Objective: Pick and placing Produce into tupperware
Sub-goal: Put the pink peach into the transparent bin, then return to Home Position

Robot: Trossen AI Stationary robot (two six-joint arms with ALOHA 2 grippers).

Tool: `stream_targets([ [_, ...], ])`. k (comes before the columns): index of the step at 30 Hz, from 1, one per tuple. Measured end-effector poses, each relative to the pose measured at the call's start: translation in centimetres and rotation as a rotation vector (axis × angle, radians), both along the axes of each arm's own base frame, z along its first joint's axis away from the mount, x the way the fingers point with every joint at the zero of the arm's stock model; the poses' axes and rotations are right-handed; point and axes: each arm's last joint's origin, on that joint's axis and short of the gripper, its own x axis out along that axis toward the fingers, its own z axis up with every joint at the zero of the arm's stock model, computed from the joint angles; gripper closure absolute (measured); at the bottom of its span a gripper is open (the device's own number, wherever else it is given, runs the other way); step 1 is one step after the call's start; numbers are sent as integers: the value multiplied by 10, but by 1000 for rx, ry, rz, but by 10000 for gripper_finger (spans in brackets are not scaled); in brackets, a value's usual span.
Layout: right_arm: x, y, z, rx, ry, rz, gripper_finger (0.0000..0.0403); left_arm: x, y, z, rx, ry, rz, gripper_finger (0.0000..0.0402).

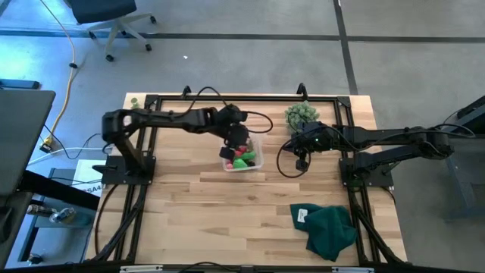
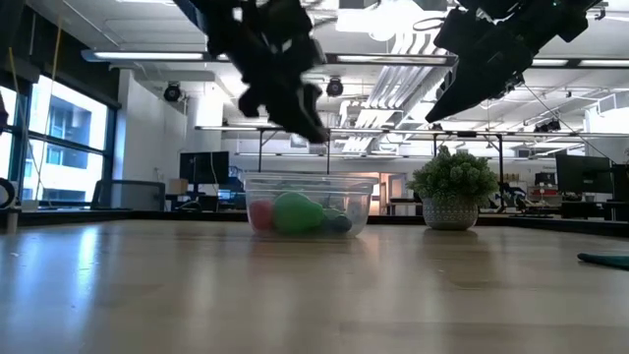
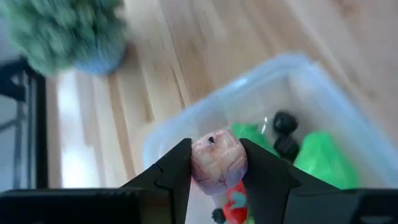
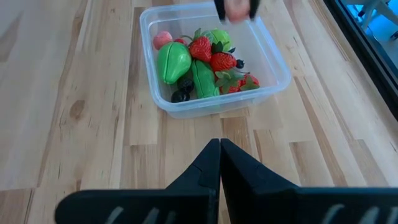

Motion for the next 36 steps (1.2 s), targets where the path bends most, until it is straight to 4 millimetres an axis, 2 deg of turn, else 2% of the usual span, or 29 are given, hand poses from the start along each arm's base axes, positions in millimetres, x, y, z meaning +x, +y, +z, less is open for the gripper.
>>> stream_targets([
  [6, 0, 0, 0, 0, 0, 0, 401, 8, 16, -40, -39, 104, 34, 284],
  [12, 0, 0, 0, 0, 0, 0, 401, 9, 23, -60, -68, 155, 66, 284],
  [26, 0, 0, 0, 0, 0, 0, 401, 10, 21, -62, -71, 162, 60, 276],
  [36, 0, 0, 0, 0, 0, 0, 401, 10, 21, -62, -77, 163, 62, 177],
])
